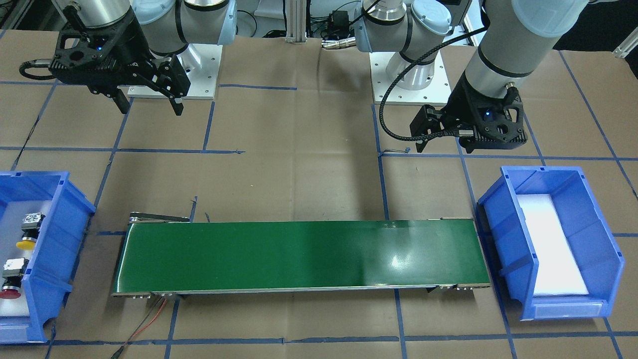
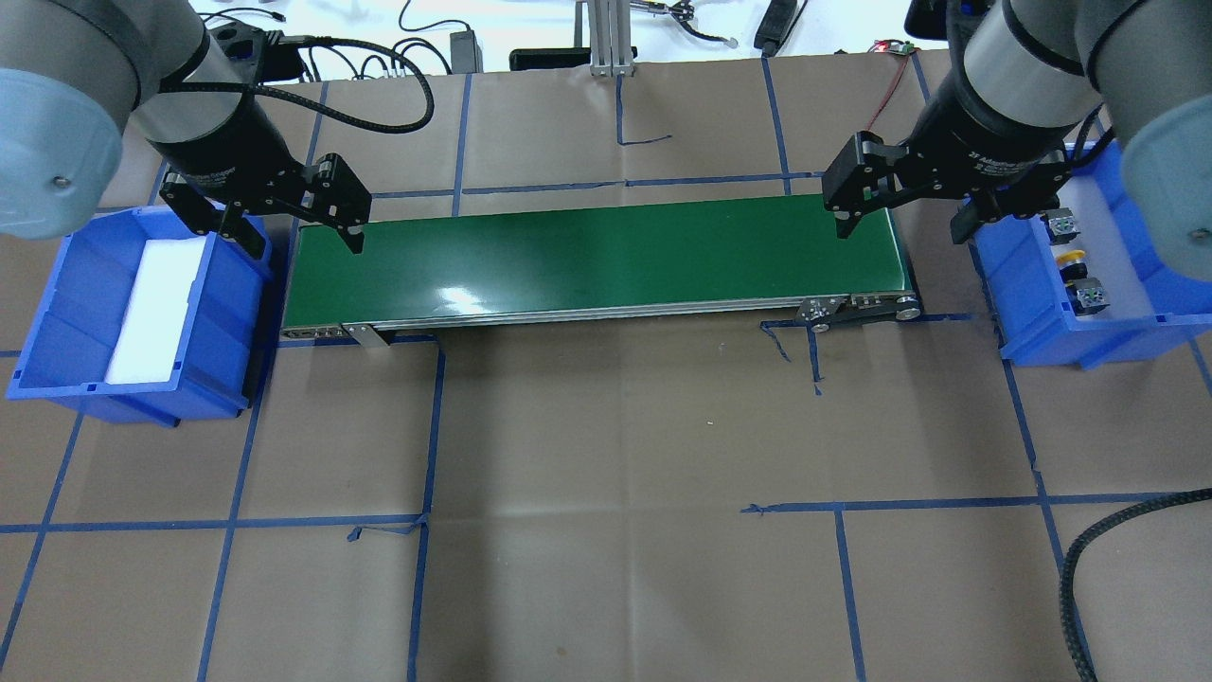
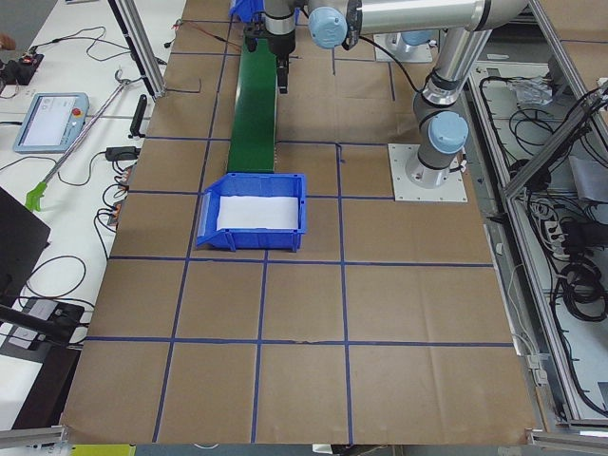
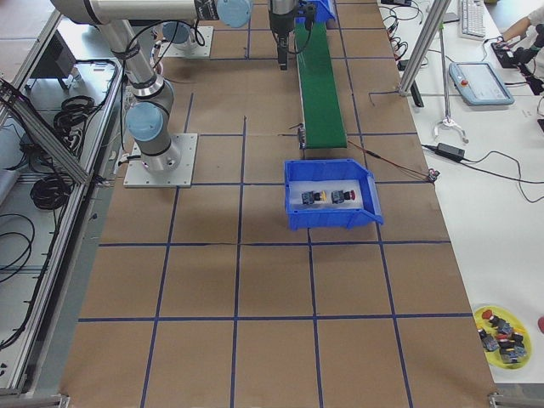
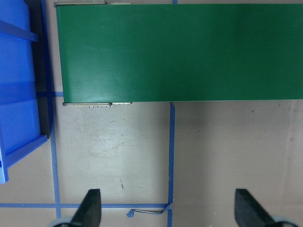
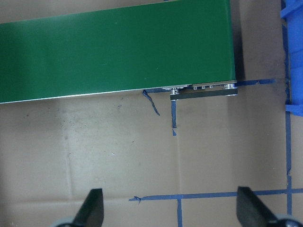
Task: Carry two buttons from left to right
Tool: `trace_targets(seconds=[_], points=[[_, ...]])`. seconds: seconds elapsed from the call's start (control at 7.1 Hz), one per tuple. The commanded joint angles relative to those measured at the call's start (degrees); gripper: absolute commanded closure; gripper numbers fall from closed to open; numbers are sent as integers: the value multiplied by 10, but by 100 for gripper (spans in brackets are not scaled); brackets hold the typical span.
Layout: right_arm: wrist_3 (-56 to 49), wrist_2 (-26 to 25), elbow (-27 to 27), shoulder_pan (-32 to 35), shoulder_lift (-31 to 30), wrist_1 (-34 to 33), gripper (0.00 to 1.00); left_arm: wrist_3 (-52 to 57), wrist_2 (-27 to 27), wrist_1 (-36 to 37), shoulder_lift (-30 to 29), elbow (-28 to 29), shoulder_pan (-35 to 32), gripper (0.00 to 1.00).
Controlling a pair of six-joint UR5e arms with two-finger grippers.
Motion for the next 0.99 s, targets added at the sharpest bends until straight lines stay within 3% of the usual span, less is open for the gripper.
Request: trace_targets(seconds=[0.0,0.84], points=[[-2,-2,0,-1,9,0,0,0,0,0,1,-1,0,0],[-3,-2,3,0,10,1,0,0,1,0,6,-1,0,0]])
